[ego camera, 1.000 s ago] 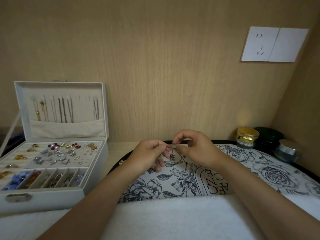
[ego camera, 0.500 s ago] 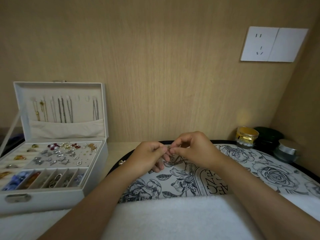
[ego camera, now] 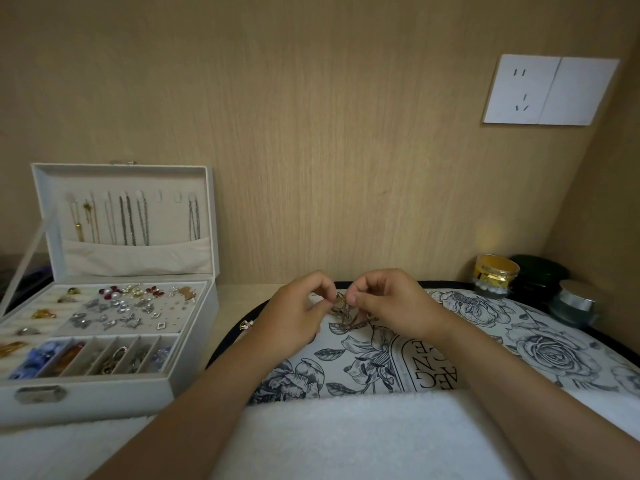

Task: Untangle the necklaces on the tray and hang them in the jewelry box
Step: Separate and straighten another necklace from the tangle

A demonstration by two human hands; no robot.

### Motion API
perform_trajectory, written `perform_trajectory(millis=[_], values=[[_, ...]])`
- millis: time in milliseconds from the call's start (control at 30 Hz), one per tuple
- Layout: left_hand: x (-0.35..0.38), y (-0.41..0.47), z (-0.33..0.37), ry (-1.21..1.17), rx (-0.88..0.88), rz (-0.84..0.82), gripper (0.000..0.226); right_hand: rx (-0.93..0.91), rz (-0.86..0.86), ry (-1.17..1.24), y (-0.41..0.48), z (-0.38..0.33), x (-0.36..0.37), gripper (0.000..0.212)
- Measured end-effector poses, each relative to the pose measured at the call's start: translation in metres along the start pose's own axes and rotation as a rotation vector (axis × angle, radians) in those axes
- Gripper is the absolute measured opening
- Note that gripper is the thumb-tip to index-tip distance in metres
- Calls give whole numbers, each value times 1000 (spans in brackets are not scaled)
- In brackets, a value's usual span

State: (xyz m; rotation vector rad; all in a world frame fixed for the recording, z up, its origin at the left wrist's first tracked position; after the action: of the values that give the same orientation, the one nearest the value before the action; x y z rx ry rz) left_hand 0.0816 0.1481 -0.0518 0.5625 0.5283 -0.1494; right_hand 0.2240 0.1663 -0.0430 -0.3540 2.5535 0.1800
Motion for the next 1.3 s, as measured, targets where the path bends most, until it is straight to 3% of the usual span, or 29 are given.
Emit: perform_trajectory(millis=[133,300,500,833,1033,1167,1300], values=[[-3,2,4,117,37,73,35,11,9,-6,0,1,2,11],[-2,-1,-9,-54,-164,137,9,1,46,4,-1,-4,2,12],[-1,-3,-15,-192,-233,153,11,-5,73,55,-1,-4,0,10],[-3,-4,-12,1,-220,126,16,-23,145,-120,-2,-3,-2,13],[-3,0,-4,-26,-136,112,13,-9,38,107,-2,-6,3,8],[0,-1,-4,-36,-118,89,12,3,17,110,-1,-4,5,5],[-10,-4,-4,8,-155,187,8,-31,75,33,-2,-7,4,9]])
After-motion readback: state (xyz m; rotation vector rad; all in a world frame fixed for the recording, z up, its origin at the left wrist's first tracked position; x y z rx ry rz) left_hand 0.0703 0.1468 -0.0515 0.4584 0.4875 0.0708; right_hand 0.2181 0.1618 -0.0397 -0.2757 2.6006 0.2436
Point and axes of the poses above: each hand's wrist, its own y-axis towards the middle knuckle, its own x-axis out of the palm, z = x × y, the point moved 10 cm from there along y, towards the middle knuckle, and after that the axes turned 11 degrees about x, right-handed, at the moved point
